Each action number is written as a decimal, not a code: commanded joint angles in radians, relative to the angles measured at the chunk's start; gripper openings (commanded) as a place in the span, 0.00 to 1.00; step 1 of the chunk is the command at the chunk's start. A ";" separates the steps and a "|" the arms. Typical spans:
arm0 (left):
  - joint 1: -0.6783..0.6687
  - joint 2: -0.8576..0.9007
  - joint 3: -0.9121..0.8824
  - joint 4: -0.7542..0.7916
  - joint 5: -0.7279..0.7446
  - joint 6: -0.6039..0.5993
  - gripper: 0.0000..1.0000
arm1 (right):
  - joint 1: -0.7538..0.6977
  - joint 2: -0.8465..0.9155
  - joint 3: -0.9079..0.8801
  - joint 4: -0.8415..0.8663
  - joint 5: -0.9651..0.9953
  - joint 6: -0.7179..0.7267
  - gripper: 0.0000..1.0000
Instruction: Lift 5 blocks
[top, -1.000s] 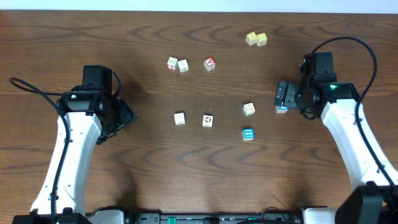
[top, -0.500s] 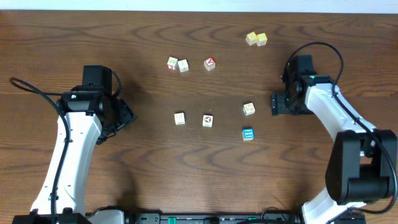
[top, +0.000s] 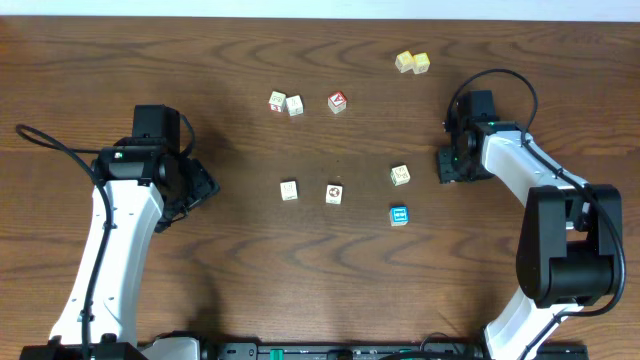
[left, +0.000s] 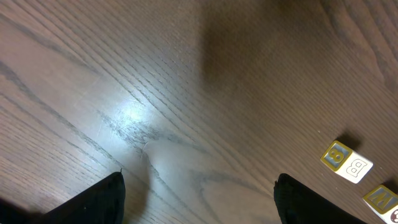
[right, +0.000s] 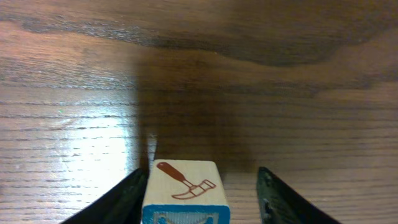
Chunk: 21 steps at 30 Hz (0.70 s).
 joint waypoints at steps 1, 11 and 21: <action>0.005 -0.004 0.011 -0.004 -0.017 -0.005 0.77 | 0.006 0.030 0.012 0.002 -0.027 -0.004 0.49; 0.005 -0.004 0.011 -0.004 -0.017 -0.005 0.77 | 0.006 0.042 0.012 -0.052 -0.049 -0.001 0.18; 0.005 -0.004 0.011 -0.004 -0.017 -0.005 0.77 | 0.006 0.041 0.031 -0.229 -0.135 0.087 0.17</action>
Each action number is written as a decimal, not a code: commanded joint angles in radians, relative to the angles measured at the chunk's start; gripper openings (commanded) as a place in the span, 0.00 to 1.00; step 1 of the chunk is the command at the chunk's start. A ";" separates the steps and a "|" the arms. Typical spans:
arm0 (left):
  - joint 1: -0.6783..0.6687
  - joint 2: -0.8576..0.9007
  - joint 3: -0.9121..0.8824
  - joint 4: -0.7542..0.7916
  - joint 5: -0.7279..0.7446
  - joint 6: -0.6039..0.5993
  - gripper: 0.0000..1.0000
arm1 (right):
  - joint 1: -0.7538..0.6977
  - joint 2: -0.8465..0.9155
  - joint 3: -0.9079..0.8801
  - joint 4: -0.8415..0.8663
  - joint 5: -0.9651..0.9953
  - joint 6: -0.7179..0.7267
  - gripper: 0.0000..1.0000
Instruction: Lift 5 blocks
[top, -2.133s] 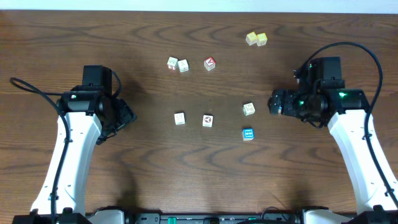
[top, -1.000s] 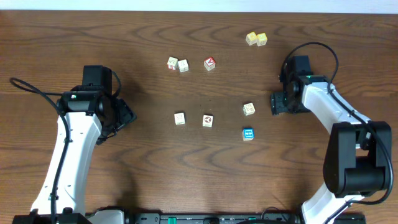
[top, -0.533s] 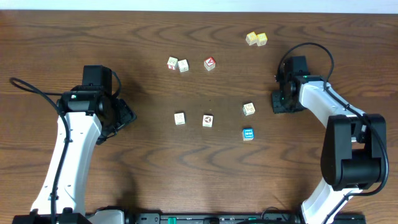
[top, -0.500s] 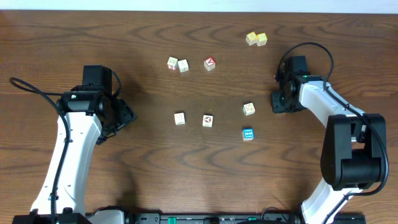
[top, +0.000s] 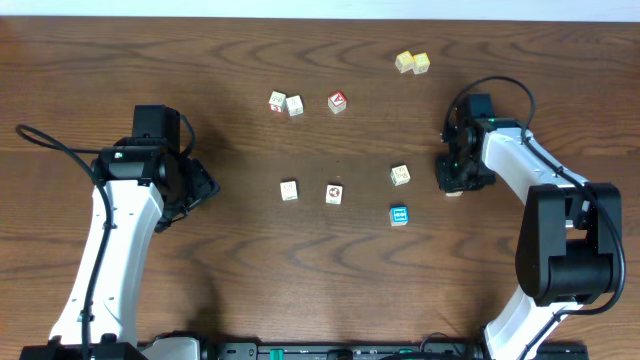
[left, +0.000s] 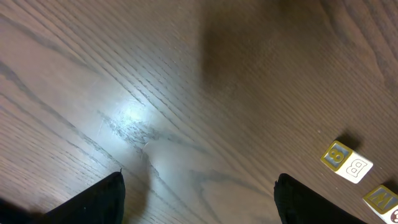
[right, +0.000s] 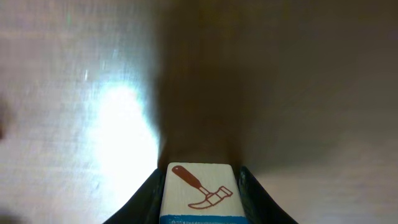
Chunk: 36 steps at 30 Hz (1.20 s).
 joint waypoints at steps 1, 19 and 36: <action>0.005 -0.004 0.011 -0.004 -0.017 -0.005 0.77 | 0.006 0.032 0.003 -0.054 -0.055 0.079 0.15; 0.005 -0.004 0.011 -0.004 -0.017 -0.005 0.77 | 0.014 0.032 0.003 -0.063 -0.068 0.139 0.19; 0.005 -0.004 0.011 -0.004 -0.017 -0.005 0.77 | 0.069 0.032 0.003 -0.062 -0.015 0.033 0.27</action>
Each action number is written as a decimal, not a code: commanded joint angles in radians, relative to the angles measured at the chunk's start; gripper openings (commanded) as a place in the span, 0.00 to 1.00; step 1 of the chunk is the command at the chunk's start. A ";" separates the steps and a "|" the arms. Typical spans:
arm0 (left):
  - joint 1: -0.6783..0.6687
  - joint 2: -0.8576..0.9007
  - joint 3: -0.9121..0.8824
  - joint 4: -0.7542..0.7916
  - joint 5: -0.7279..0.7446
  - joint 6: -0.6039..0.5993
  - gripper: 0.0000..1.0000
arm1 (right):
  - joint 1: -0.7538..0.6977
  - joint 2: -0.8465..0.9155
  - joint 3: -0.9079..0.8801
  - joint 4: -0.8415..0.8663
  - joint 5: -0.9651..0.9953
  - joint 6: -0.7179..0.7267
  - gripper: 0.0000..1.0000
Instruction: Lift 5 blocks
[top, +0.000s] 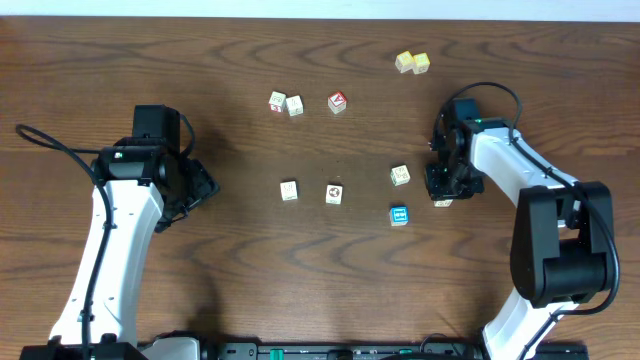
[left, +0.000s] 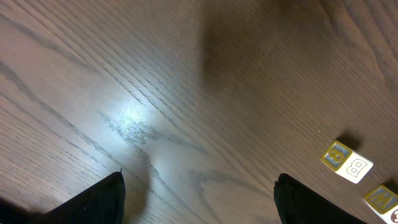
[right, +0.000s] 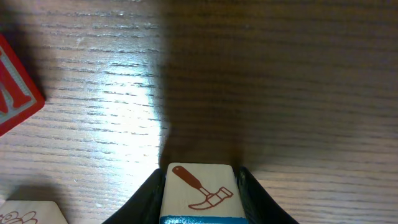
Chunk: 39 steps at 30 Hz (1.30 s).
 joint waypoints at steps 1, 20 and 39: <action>0.005 -0.004 0.011 -0.004 -0.017 -0.005 0.77 | 0.012 0.032 0.002 0.003 0.023 0.003 0.27; 0.005 -0.004 0.011 -0.004 -0.017 -0.005 0.77 | 0.012 0.032 0.203 -0.185 0.035 0.107 0.45; 0.005 -0.004 0.011 -0.004 -0.017 -0.005 0.77 | 0.144 0.036 0.257 -0.134 -0.195 0.029 0.71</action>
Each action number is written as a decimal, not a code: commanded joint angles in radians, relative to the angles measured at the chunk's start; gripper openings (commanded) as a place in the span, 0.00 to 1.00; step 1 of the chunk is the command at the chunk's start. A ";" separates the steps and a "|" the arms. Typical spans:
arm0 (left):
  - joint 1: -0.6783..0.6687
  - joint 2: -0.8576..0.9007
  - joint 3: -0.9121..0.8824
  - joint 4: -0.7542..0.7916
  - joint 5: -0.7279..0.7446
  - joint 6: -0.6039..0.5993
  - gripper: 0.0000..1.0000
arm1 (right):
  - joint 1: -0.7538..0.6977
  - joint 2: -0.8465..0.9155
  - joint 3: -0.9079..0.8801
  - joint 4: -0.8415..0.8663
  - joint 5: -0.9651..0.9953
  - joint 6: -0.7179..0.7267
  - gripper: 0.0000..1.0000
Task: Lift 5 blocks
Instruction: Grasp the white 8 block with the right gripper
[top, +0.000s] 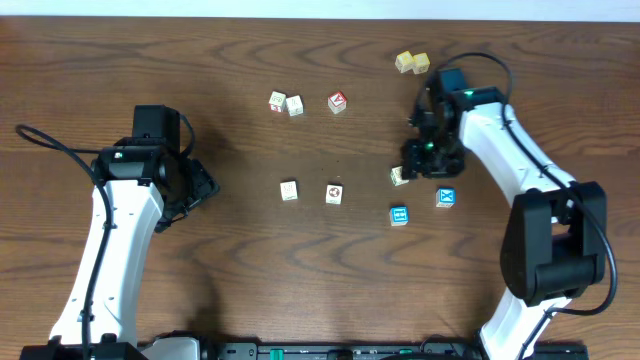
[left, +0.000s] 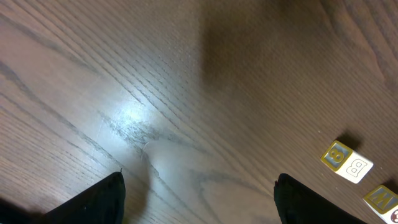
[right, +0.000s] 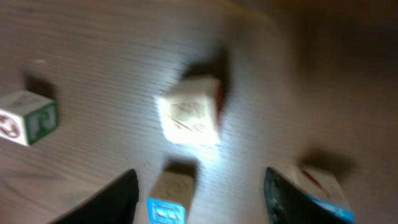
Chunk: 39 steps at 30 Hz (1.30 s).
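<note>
Several small picture blocks lie on the wooden table (top: 240, 250). My right gripper (top: 420, 158) (right: 202, 202) is open and hangs over a cream block (top: 399, 176) (right: 186, 118). The hammer block with a blue face (top: 446, 198) (right: 323, 183) lies free on the table, right of that gripper. A blue-topped block (top: 399, 215) (right: 169, 202) shows low between the right fingers, but the view is blurred and I cannot tell the height above it. My left gripper (top: 197, 185) (left: 199, 208) is open over bare wood, with a "B" block (left: 347, 162) off to its right.
More blocks stand apart: two cream ones (top: 286, 103) and a red one (top: 337, 101) at the back, a yellow pair (top: 412, 62) far right, two cream ones (top: 289, 190) (top: 334, 194) mid-table, and a green-sided one (right: 28, 109).
The right gripper was shut on the hammer block beside the cream block. Now it is open, the hammer block lies on the table, and the gripper has moved back and left over the cream block.
The right gripper first stood open around the hammer block at the table's right side. Then it was shut on that block, and later held it closer to the middle blocks. Now the block rests there, let go. The left arm has stayed still, open.
</note>
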 joint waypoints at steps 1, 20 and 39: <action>0.005 -0.004 0.011 -0.004 -0.017 -0.005 0.77 | 0.056 0.017 0.014 0.035 0.019 -0.002 0.71; 0.005 -0.004 0.011 -0.004 -0.017 -0.005 0.77 | 0.136 0.116 0.011 0.127 0.254 0.126 0.45; 0.005 -0.004 0.011 -0.004 -0.017 -0.005 0.77 | 0.118 0.116 0.010 -0.035 0.282 0.235 0.20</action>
